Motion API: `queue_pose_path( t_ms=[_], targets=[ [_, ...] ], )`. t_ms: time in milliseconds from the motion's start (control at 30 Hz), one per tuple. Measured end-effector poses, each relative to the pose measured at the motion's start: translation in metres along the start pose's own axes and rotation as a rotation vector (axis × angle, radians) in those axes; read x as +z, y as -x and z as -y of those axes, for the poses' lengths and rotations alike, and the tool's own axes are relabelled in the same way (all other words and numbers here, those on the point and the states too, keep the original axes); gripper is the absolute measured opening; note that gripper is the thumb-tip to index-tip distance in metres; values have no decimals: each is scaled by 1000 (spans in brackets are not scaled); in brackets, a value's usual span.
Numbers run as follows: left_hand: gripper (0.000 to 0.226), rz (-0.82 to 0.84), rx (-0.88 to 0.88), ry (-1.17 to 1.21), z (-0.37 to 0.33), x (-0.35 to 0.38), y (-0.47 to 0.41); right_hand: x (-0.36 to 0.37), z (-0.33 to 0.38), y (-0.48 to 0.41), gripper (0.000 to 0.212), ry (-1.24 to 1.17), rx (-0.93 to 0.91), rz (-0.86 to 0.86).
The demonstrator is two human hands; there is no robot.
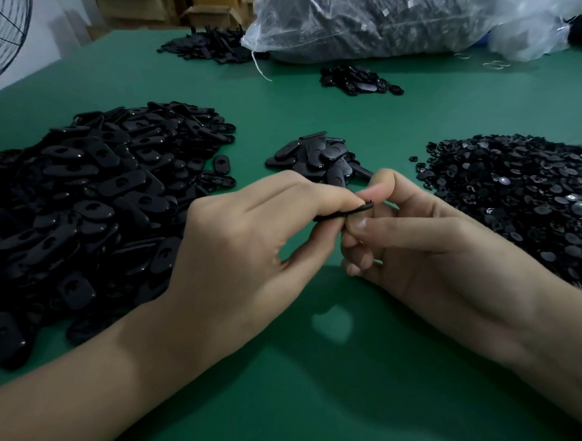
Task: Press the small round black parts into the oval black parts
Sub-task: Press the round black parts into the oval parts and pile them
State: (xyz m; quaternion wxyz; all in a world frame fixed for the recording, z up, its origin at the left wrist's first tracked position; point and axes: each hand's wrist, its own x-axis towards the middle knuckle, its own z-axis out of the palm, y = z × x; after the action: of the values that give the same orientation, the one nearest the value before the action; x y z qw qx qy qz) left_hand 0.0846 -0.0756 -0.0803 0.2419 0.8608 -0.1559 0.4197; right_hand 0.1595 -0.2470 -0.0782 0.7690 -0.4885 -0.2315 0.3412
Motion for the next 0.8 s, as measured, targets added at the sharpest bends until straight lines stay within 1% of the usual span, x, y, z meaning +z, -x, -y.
queue_pose_path(
  t_ms=[67,133,233,267,367,433,533,600,733,800],
  targets=[
    [13,9,-28,52,6,2,0,-1,0,0,19,48,-24,-21],
    [14,-15,-79,85,6,5,-1,-1,0,-1,19,138,-89,-47],
    [18,23,-202,191,6,7,-3,-3,-2,-2,21,381,-217,-135],
    [20,33,-243,218,6,9,-3,-3,-2,-3,19,448,-239,-162],
    [25,65,-393,335,10,11,-2,-6,-2,-5,11,570,-241,-220],
    [27,98,-451,371,12,12,-2,-7,-2,-6,10,582,-216,-263],
    [36,145,-375,285,10,12,-4,-10,-3,-6,13,503,-166,-313],
    [33,180,-348,236,10,13,-8,-12,-3,-6,13,499,-140,-325],
    [29,237,-354,119,25,13,-23,-19,-3,-10,3,575,-150,-383],
    [27,215,-393,69,38,16,-37,-23,-4,-12,9,661,-186,-429]
  ],
)
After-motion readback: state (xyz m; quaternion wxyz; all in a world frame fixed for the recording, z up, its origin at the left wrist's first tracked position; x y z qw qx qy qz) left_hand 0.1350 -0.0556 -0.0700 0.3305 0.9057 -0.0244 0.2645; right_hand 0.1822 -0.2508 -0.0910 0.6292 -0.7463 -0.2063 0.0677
